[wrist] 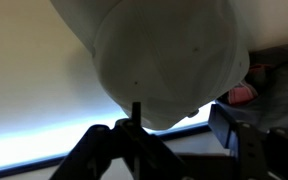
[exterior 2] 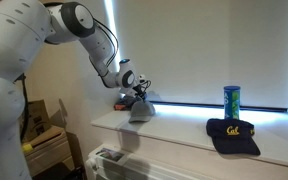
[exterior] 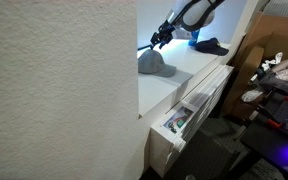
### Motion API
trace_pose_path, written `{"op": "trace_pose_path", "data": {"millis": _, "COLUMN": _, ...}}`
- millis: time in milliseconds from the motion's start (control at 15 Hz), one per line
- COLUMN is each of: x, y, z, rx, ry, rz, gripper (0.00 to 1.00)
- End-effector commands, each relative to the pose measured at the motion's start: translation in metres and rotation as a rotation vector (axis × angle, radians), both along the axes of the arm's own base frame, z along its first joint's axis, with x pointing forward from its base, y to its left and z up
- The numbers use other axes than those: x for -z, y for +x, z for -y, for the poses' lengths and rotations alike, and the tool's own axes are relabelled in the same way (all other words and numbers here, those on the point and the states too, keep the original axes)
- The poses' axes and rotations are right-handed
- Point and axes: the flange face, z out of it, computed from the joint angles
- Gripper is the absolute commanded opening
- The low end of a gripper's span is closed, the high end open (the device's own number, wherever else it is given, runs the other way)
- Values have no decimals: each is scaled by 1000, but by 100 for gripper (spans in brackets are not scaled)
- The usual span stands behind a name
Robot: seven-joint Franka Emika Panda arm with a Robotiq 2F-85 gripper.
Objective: Move the grey cap to the right and then back to the left
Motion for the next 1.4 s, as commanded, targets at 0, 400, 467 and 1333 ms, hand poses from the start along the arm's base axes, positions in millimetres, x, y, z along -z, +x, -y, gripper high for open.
{"op": "trace_pose_path", "data": {"millis": 0, "x": -3, "y": -1, "z": -3, "rx": -19, "ry": 16, "rz": 0, "gripper": 99}}
{"op": "trace_pose_path", "data": {"millis": 400, "x": 2, "y": -2, "z": -2, "rx": -13, "ry": -12, "rz": -3, "gripper": 100}}
{"op": "trace_pose_path", "data": {"millis": 467, "x": 0, "y": -2, "z": -5, "rx": -11, "ry": 9, "rz": -4, "gripper": 100}}
{"op": "trace_pose_path", "data": {"millis": 1333, "x": 64, "y": 8, "z": 14, "rx": 59, "ry": -42, "rz": -201, "gripper": 100}}
